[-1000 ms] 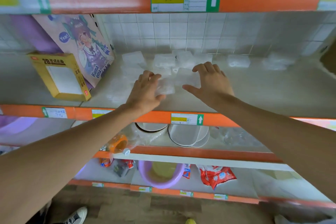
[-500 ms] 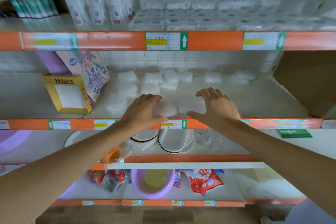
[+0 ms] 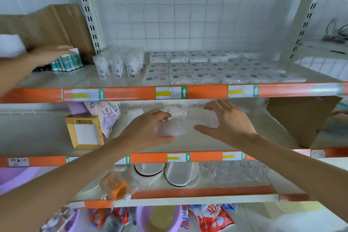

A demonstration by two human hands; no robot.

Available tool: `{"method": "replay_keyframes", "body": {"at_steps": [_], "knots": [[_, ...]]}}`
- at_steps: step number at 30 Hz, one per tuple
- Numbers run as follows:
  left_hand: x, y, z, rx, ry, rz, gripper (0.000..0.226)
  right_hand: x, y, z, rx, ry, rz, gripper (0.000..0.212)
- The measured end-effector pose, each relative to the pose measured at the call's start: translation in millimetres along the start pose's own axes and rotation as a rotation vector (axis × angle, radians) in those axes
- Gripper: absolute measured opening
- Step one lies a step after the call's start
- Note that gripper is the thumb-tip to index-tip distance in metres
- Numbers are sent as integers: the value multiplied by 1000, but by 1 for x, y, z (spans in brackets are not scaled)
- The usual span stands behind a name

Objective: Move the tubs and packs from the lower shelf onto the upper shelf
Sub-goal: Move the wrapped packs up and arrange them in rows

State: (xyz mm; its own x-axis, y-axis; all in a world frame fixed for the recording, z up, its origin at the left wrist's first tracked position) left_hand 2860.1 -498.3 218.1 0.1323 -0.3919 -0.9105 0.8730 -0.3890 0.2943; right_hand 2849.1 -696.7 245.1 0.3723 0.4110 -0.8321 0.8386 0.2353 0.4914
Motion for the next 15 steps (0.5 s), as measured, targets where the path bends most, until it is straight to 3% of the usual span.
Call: {"method": "replay_keyframes", "body": {"at_steps": [9,15], "knots": [[-75,30,40,112,-21,131,66,-78,29,-4,-48,5,157,56],[-91,76,56,82,-59,108,68,-108,57,17,-16,9,166,60]]}}
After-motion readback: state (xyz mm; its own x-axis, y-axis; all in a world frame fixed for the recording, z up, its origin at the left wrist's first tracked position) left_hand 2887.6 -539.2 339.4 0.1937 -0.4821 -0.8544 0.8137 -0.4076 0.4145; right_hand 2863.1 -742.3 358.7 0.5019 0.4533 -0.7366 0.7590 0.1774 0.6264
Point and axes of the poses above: each hand's wrist, its own y-axis towards the middle knuckle, its own x-axis out of the palm, z = x × y, the point moved 10 cm from there along y, towards the middle knuckle, and after that the axes turned 6 degrees about y, right-handed, at the moved point
